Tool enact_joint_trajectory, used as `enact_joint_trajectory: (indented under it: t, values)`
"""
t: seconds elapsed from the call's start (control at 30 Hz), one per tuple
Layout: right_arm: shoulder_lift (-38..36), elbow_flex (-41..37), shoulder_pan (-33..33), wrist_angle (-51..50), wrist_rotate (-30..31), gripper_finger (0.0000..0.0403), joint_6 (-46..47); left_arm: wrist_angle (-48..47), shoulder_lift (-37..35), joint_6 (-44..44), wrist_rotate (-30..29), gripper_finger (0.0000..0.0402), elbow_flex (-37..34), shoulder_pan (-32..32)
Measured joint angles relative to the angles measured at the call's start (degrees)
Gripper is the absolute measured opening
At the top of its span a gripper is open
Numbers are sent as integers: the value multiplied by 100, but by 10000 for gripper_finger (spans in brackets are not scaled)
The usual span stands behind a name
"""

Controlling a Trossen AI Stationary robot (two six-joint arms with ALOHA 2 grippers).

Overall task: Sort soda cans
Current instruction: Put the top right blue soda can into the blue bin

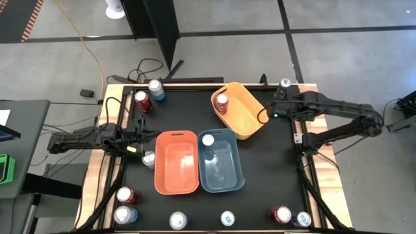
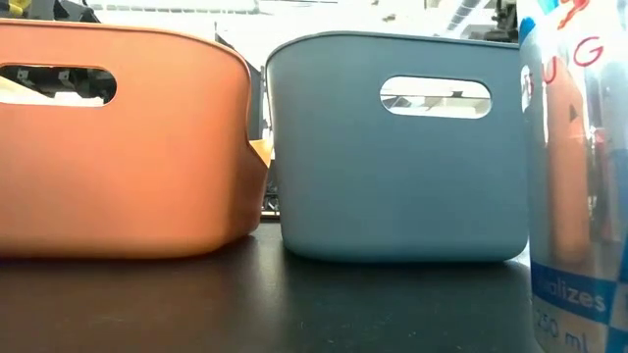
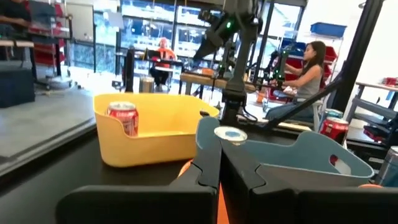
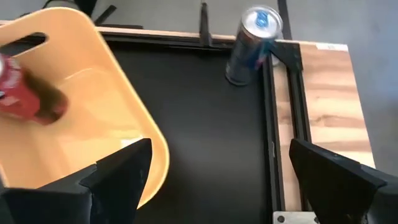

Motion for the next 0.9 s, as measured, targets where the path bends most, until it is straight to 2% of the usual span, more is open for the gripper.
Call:
enact_joint_trajectory:
  t: [0.1,0.23,0.47,0.6,0.67,0.9]
  values:
    - [-40,-157,-233,183,-17,397,210,100,2,50,-6,0,0,1]
    - [33,-199,-862,806,-23,397,245,330,2,193,-171,0,0,1]
    - [459,-193,-2464,2184,-376,397,-945,598,0,240,-210,0,0,1]
    - [784,-104,-3470,2240,-1022,397,-1449,551,2,241,-210,0,0,1]
    - [940,-21,-3826,2244,-1108,397,-1672,544,1,259,-210,0,0,1]
    - [1423,381,-4384,2136,-1245,397,-1806,410,2,366,-210,0,0,1]
